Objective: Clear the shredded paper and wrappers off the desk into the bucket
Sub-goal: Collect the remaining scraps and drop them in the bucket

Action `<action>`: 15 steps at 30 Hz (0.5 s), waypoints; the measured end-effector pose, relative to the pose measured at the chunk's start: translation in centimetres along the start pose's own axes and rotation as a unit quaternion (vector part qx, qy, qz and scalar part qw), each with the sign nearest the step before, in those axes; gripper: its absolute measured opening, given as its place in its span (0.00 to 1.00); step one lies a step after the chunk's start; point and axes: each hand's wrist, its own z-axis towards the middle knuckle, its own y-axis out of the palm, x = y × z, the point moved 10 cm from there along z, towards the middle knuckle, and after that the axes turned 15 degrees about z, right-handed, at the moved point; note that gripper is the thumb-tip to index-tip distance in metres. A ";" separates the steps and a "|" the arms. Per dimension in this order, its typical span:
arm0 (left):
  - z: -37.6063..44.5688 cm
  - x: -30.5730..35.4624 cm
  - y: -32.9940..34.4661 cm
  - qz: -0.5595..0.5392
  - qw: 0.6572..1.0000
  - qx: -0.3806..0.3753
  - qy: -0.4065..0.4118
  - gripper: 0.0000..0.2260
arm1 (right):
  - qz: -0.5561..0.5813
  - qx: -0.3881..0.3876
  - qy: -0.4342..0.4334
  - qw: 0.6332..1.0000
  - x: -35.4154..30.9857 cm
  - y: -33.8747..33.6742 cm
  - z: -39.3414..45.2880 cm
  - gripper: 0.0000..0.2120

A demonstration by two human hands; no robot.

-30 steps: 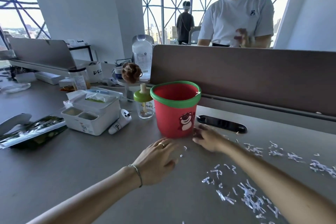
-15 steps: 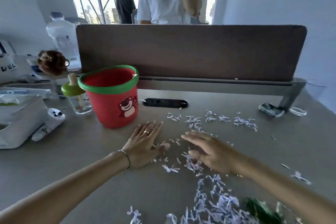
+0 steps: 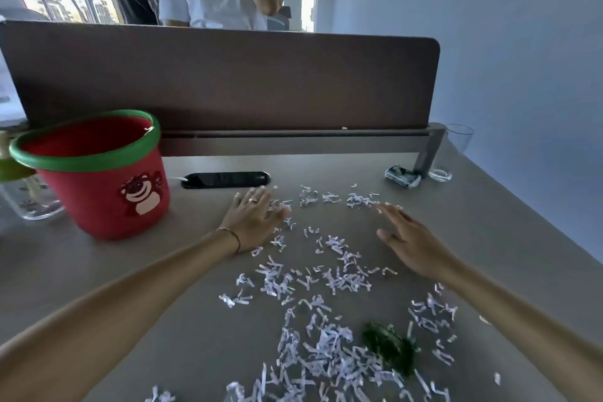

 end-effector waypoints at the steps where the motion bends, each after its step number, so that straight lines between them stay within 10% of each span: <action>1: -0.7 1.4 -0.1 -0.002 0.999 0.000 0.035 0.43 | -0.004 -0.007 0.011 1.000 0.7 0.1 0.8 0.31; 7: -6.4 6.0 -0.1 -0.035 0.986 -0.034 0.160 0.34 | -0.061 -0.044 0.053 0.996 2.1 1.7 6.7 0.34; 15: -10.3 0.4 -1.5 -0.038 0.994 -0.004 0.098 0.32 | -0.048 -0.107 -0.060 0.991 -7.6 8.1 9.4 0.36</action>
